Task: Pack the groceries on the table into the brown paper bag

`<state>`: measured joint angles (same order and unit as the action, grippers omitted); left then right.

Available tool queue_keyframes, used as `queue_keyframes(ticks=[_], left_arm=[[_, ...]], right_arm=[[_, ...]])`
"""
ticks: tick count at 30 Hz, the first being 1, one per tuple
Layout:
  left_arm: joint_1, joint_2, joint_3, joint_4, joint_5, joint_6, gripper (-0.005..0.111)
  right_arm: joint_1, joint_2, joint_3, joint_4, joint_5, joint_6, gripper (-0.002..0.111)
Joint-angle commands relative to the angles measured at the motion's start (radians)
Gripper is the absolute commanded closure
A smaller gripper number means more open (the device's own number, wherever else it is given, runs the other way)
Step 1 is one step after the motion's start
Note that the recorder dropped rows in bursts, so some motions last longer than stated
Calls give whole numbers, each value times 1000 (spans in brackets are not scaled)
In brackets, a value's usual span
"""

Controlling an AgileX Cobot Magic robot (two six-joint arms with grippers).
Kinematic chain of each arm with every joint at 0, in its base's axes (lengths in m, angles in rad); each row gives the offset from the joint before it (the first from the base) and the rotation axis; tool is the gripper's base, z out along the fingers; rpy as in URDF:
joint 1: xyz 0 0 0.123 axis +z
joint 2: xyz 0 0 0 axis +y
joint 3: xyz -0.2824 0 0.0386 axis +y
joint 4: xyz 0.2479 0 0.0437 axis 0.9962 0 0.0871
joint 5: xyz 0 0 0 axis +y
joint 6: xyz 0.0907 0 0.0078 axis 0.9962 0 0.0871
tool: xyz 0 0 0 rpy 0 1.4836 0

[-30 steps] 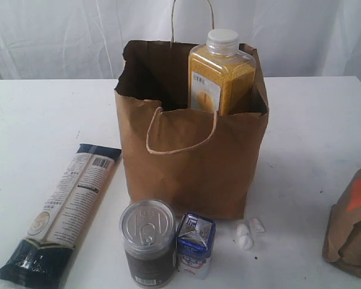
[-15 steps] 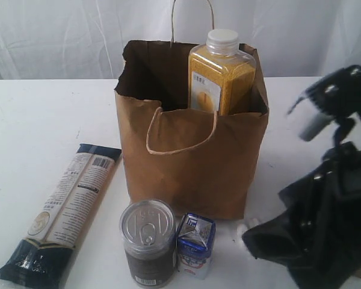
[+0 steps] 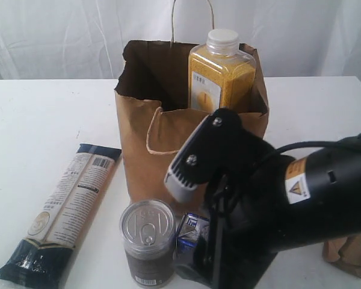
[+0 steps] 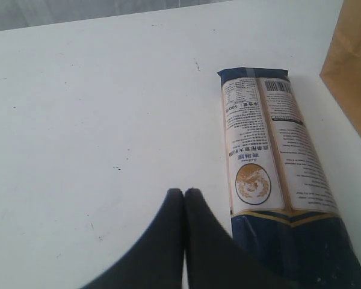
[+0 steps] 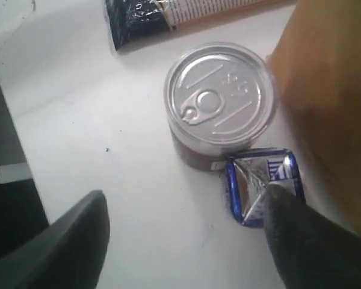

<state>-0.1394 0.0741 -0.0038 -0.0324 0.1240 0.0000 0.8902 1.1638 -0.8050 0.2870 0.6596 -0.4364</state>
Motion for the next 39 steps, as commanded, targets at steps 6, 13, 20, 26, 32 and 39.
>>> queue_keyframes(ticks=[6, 13, 20, 26, 32, 39], left_arm=[[2, -5, 4, -8, 4, 0, 107], [2, -5, 4, -8, 4, 0, 107], [2, -5, 4, -8, 4, 0, 107], [2, -5, 4, -8, 4, 0, 107], [2, -5, 4, -8, 4, 0, 107], [2, -5, 4, -8, 4, 0, 107]], right_arm=[[49, 134, 4, -45, -149, -39, 31], [49, 184, 2, -86, -263, -49, 28], [49, 229, 2, -109, -368, -57, 24], [49, 267, 2, -109, -387, -57, 24], [49, 271, 2, -107, -456, -57, 24], [49, 271, 2, -108, -453, -57, 24]])
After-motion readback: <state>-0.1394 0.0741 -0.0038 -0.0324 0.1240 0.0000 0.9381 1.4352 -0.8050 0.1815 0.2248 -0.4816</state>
